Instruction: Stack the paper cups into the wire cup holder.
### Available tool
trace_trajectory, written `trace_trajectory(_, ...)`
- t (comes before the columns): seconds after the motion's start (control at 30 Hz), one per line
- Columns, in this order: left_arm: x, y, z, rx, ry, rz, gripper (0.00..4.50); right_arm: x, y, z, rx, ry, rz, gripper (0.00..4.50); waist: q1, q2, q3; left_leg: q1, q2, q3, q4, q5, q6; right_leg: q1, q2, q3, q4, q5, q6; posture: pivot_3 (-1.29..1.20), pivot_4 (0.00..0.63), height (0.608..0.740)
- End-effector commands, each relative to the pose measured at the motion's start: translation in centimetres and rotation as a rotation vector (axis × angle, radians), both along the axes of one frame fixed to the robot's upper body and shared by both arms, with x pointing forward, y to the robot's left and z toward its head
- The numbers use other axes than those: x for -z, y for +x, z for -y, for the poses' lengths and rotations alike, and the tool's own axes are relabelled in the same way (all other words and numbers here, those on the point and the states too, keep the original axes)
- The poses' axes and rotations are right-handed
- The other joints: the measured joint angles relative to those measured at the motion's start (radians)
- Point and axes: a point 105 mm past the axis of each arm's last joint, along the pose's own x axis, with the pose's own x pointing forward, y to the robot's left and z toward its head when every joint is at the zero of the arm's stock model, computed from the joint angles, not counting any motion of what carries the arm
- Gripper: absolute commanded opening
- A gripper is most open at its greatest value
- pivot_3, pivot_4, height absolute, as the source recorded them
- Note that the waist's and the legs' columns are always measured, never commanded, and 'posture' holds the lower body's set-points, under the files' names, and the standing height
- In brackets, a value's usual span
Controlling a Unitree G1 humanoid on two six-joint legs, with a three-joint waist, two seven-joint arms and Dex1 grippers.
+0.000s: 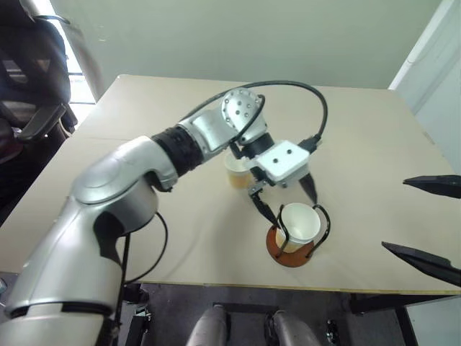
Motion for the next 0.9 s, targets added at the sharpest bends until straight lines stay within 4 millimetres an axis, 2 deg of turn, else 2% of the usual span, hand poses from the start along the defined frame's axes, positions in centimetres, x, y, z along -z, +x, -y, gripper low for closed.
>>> trace_trajectory(0.03,-3.4,2.3,-1.6,-0.135,-0.112,0.04,4.46,-0.5,0.6,0.4,0.008,0.001,0.036,4.5,-0.002,0.001,0.0,0.0,0.0,0.001,0.001,0.0,0.001,0.0,0.0,0.0,0.0,0.0,0.001,0.0,0.15,0.74)
trace_trajectory(0.13,-3.3,5.6,-7.8,-0.374,-0.061,0.108,4.46,-0.5,1.2,0.6,0.001,0.001,0.045,4.5,-0.023,0.004,-0.002,0.002,0.0,0.002,0.0,-0.001,0.001,0.0,0.0,0.002,-0.001,0.0,0.001,0.0,0.15,0.74)
trace_trajectory(0.17,-3.1,6.2,-9.2,-0.435,-0.048,0.11,4.46,-0.4,1.3,0.7,0.0,0.0,0.046,4.5,-0.032,0.006,-0.003,0.003,0.0,0.003,-0.001,-0.001,0.001,-0.001,0.001,0.002,-0.001,0.0,0.001,0.0,0.15,0.74)
trace_trajectory(0.3,-1.9,8.5,-12.7,-0.615,-0.005,0.149,4.46,-0.3,2.0,0.8,-0.019,0.0,0.055,4.5,-0.018,0.008,-0.004,0.002,0.001,0.002,-0.004,0.003,0.001,-0.001,0.002,0.002,0.0,-0.005,0.008,0.0,0.15,0.74)
trace_trajectory(0.33,-1.6,9.0,-13.2,-0.659,-0.01,0.139,4.46,-0.3,2.2,0.7,-0.028,-0.001,0.058,4.5,-0.01,0.008,-0.004,0.001,0.001,0.001,-0.002,0.003,0.002,-0.002,0.001,0.002,0.0,-0.001,0.002,0.0,0.15,0.74)
trace_trajectory(0.5,-0.3,9.8,-12.9,-0.719,-0.035,0.083,4.46,-0.6,2.8,0.9,-0.04,-0.021,0.075,4.5,0.013,0.008,-0.004,-0.004,-0.001,0.001,0.006,0.0,0.008,-0.002,-0.002,0.002,-0.002,0.002,0.005,0.0,0.15,0.74)
trace_trajectory(0.7,1.4,10.4,-12.2,-0.776,-0.027,-0.001,4.46,-0.8,2.6,1.0,-0.028,-0.039,0.086,4.5,0.012,0.008,-0.004,-0.005,-0.003,0.007,0.012,-0.004,0.012,-0.002,-0.005,0.002,-0.005,0.004,0.008,0.0,0.15,0.74)
trace_trajectory(0.9,3.2,10.7,-12.3,-0.819,0.029,-0.014,4.46,-0.9,2.2,1.0,-0.012,-0.049,0.085,4.5,0.011,0.008,-0.003,-0.004,-0.001,0.007,0.011,-0.004,0.012,-0.002,-0.004,0.003,-0.005,0.003,0.008,0.0,0.15,0.74)
